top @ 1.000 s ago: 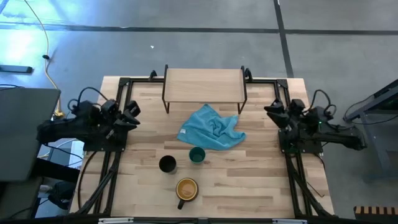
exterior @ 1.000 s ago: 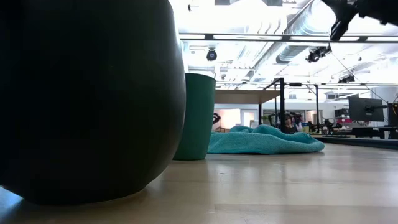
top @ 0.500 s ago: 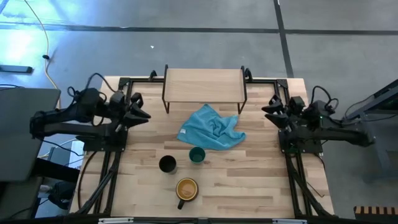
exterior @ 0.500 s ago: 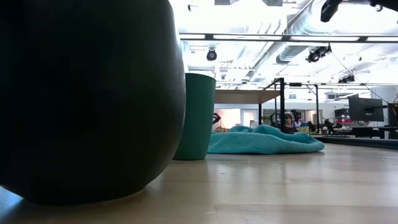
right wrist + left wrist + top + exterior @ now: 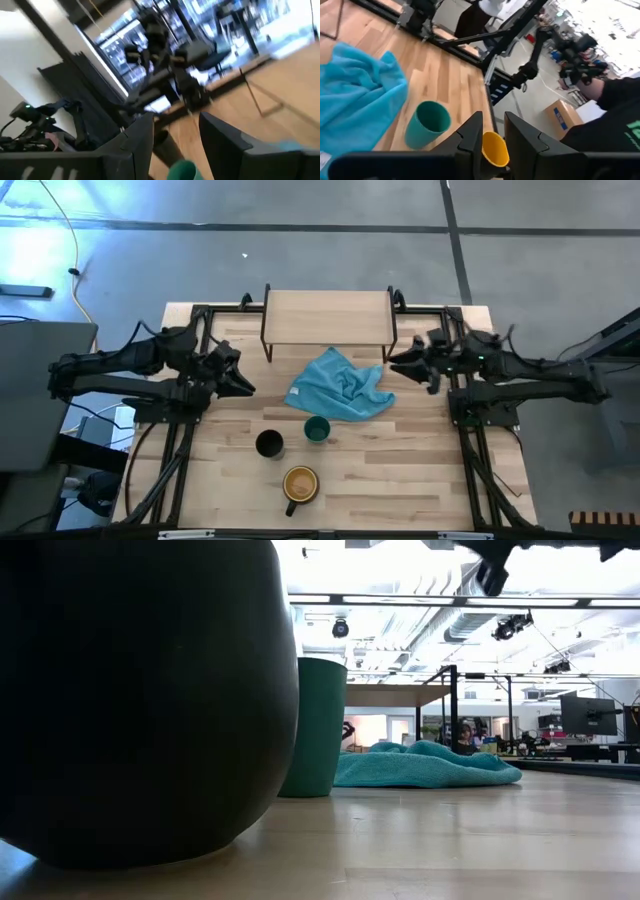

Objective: Stack small to large cups/mugs on shelf
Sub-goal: Put the green cup on the shelf

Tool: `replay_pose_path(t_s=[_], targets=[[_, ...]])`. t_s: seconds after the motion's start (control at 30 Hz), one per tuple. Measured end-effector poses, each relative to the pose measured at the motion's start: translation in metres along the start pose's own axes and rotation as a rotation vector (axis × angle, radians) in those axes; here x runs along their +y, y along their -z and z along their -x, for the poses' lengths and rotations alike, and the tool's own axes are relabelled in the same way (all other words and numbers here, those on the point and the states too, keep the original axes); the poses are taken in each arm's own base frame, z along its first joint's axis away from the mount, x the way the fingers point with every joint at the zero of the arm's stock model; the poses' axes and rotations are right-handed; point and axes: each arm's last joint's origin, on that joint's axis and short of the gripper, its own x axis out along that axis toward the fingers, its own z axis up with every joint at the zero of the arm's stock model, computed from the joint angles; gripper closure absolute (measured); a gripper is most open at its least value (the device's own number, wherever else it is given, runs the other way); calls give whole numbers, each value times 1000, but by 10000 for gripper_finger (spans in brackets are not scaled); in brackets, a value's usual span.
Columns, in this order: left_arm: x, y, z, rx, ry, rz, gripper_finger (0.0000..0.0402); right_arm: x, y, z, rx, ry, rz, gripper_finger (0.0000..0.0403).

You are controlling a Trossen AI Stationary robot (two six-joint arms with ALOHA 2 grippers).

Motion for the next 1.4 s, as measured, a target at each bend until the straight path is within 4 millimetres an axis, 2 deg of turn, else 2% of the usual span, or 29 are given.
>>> replay_pose_path(t_s=[0.53,0.77,1.0,1.1,1.2,1.4], targets=[[7,-2,-8,-24,-106,-10,334,-16,23,-68,296,96,-150,253],[7,-1,-8,-20,-111,-14,334,-4,30,-97,413,82,-100,253],[11,2,-9,0,-174,-16,334,9,26,-120,476,65,-9,253],[16,2,-20,35,-194,-5,334,8,19,-122,511,153,44,253],[20,6,-41,109,-188,-16,335,6,12,-118,543,243,85,253],[21,18,-84,206,-165,-82,335,16,-11,-105,507,256,198,253]])
